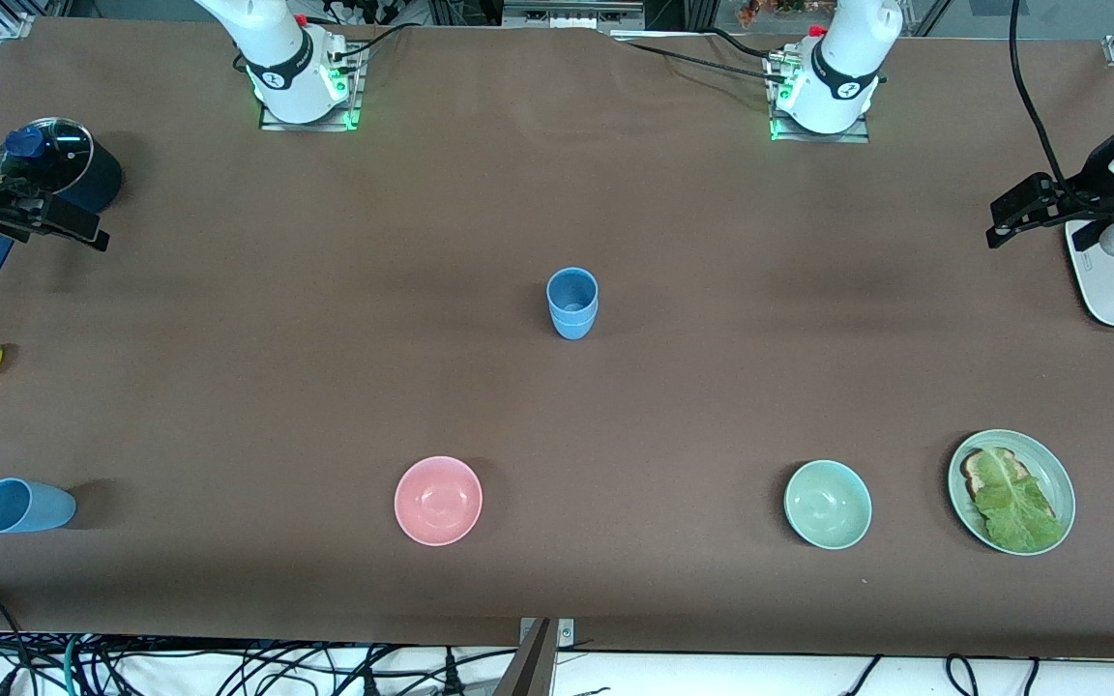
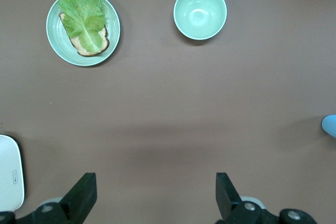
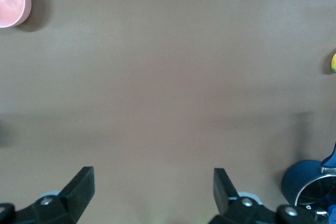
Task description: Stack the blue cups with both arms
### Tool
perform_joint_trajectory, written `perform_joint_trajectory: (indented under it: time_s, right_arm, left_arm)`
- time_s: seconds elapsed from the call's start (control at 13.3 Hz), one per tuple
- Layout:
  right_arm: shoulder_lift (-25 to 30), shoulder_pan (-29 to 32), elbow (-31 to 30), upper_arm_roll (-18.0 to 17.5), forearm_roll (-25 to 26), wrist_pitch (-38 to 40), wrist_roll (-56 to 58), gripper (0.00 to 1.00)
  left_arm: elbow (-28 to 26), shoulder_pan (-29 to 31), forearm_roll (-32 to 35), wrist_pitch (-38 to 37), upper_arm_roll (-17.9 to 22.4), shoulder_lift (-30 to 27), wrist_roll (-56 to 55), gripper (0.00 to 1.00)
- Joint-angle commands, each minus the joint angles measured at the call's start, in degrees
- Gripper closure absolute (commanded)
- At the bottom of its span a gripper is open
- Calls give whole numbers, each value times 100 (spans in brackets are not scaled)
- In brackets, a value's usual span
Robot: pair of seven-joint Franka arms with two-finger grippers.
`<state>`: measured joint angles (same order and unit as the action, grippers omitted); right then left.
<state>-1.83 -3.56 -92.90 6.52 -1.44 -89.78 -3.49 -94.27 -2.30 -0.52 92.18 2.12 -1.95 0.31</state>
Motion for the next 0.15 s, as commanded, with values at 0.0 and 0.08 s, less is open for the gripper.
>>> perform_joint_trajectory:
  time_s: [0.0,0.08]
  right_arm:
    - [51,83,-79,-72,-32,-84,103,0]
    - [51,83,-79,-72,-32,-84,129,0]
  left_arm:
    - [-21,28,-27,-60,-36,-51,-49,0]
    - [-3,28,-27,-69,-45,-42,-31,0]
